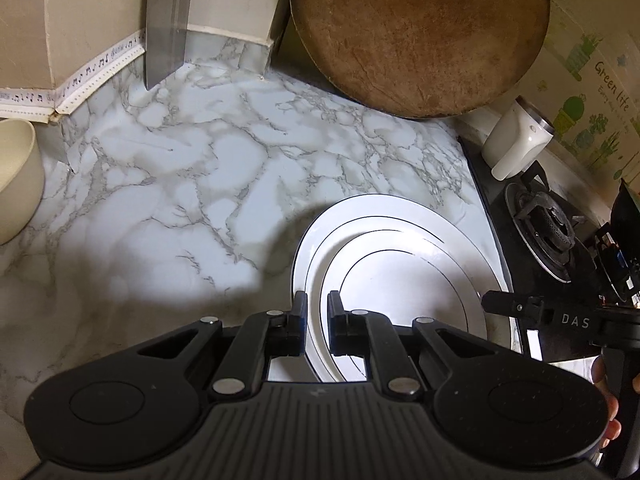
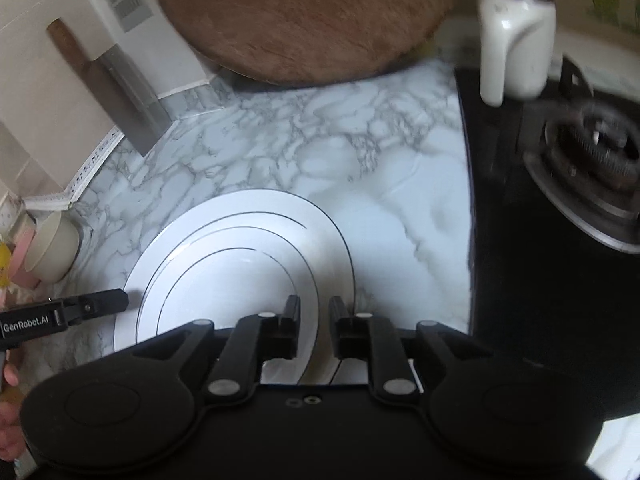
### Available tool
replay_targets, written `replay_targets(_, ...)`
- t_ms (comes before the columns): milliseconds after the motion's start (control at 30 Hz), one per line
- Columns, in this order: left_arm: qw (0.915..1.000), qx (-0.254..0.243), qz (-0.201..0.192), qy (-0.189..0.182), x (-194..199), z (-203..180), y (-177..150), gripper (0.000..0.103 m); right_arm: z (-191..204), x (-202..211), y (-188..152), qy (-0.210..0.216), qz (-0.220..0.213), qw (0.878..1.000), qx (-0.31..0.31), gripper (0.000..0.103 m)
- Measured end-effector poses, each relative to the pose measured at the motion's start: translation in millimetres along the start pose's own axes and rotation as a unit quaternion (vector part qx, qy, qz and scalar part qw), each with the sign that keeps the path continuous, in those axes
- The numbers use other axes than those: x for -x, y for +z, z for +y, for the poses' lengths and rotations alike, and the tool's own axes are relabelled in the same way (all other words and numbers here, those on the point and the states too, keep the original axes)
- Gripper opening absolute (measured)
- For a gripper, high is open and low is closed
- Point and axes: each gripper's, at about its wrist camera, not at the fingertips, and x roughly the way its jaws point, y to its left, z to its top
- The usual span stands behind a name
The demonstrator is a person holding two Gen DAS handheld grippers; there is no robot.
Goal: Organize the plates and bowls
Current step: 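Open both grippers and withdraw from the stacked plates, then reach both grippers to the pink bear-shaped plate and close on its rim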
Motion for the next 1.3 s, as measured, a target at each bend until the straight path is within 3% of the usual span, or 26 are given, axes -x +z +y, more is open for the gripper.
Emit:
replay_targets(300,0.999,-0.016,-0.037,0.019,34,1,-12,0.009,58,27,-12,-0.01,-0.041,0.993,0.112,0.03)
replay_targets(467,0.9973,-0.017,-0.061,0.038,56,8,-23,0.009,83,39,-19,0.003,-0.056,0.989,0.136,0.034)
replay_targets(533,0.9965,-0.017,-0.069,0.044,66,11,-28,0.009,93,43,-21,0.011,-0.06,0.988,0.141,0.04)
replay_targets(600,0.9952,-0.018,-0.08,0.052,75,15,-33,0.009,103,48,-24,0.02,-0.072,0.986,0.147,0.055)
replay_targets(933,0.9855,-0.001,-0.142,0.093,136,46,-58,0.01,167,70,-42,0.07,-0.109,0.97,0.206,0.081)
replay_targets(1033,0.9813,0.013,-0.157,0.111,154,60,-64,0.023,188,70,-46,0.09,-0.109,0.965,0.223,0.085)
replay_targets(1133,0.976,0.025,-0.173,0.13,171,74,-71,0.052,211,69,-51,0.105,-0.104,0.959,0.242,0.086)
replay_targets(1300,0.9683,0.038,-0.188,0.16,197,95,-78,0.057,244,64,-56,0.132,-0.093,0.952,0.259,0.093)
